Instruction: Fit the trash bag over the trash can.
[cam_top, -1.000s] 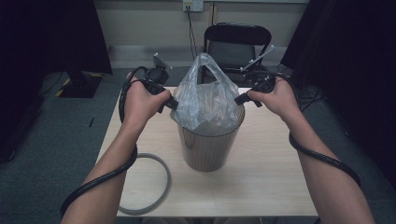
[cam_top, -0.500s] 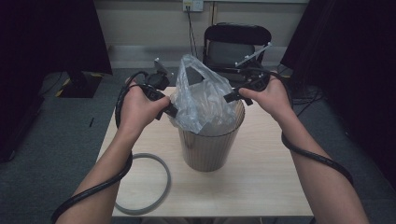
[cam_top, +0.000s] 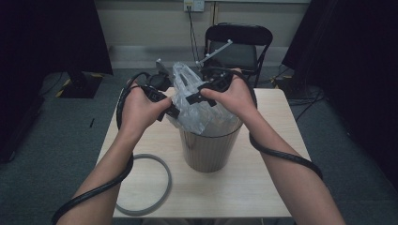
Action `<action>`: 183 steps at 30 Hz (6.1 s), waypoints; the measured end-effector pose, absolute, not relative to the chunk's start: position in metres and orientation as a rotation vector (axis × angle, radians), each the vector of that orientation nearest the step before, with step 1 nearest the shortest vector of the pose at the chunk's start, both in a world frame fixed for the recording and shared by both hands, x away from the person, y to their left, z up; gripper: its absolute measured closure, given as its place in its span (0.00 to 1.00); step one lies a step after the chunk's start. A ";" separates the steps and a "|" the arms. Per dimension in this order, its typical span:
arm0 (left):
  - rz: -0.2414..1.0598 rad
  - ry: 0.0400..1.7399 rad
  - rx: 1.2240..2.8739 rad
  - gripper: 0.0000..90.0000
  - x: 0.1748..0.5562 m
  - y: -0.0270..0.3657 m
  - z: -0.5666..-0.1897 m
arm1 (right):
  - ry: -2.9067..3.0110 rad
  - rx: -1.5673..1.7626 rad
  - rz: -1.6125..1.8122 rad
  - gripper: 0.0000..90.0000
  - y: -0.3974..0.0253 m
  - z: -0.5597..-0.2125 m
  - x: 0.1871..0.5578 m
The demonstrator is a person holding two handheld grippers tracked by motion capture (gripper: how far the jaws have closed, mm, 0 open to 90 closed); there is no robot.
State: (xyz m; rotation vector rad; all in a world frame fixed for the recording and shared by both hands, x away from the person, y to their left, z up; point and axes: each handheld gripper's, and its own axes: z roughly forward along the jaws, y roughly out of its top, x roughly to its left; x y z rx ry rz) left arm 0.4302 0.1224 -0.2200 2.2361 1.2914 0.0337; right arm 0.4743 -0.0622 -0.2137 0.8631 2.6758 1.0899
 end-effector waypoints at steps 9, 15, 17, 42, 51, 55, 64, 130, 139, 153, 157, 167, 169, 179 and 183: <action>0.036 1.290 2.201 0.86 0.430 0.128 -0.222 | 2.858 0.810 0.967 0.88 -0.042 -0.234 0.474; 0.193 1.329 2.058 0.39 0.439 0.145 -0.220 | 2.942 0.747 0.908 0.99 -0.057 -0.238 0.466; 0.200 1.349 2.033 0.39 0.443 0.147 -0.222 | 2.955 0.730 0.907 0.99 -0.063 -0.238 0.462; 0.023 1.339 2.134 0.67 0.444 0.127 -0.236 | 2.910 0.781 0.860 0.68 -0.102 -0.241 0.456; 0.020 1.298 2.177 0.66 0.434 0.125 -0.235 | 2.684 0.841 1.041 0.41 -0.096 -0.221 0.468; 0.019 1.286 2.188 0.65 0.432 0.125 -0.235 | 2.664 0.848 0.948 0.40 -0.086 -0.226 0.473; -0.012 1.269 2.179 0.61 0.428 0.127 -0.235 | 2.816 0.821 0.818 0.85 -0.070 -0.247 0.480; -0.030 1.282 2.196 0.56 0.428 0.122 -0.235 | 2.591 1.256 0.935 1.00 -0.217 -0.243 0.491; -0.049 1.288 2.183 0.56 0.429 0.123 -0.237 | 2.665 1.260 0.959 1.00 -0.219 -0.259 0.489; -0.050 1.290 2.196 0.55 0.429 0.120 -0.235 | 2.585 1.199 0.895 0.68 -0.224 -0.232 0.484; -0.047 1.295 2.202 0.55 0.429 0.120 -0.235 | 2.582 1.138 0.879 0.56 -0.219 -0.220 0.482; -0.037 1.287 2.218 0.56 0.429 0.119 -0.234 | 2.598 0.983 0.847 0.52 -0.181 -0.204 0.485; -0.034 1.285 2.212 0.56 0.429 0.120 -0.234 | 2.626 0.967 0.826 0.75 -0.175 -0.206 0.488; -0.080 1.277 2.174 0.58 0.428 0.128 -0.232 | 2.677 1.129 0.788 1.00 -0.207 -0.217 0.491; -0.103 1.271 2.177 0.57 0.427 0.125 -0.234 | 2.708 1.165 0.754 1.00 -0.223 -0.231 0.487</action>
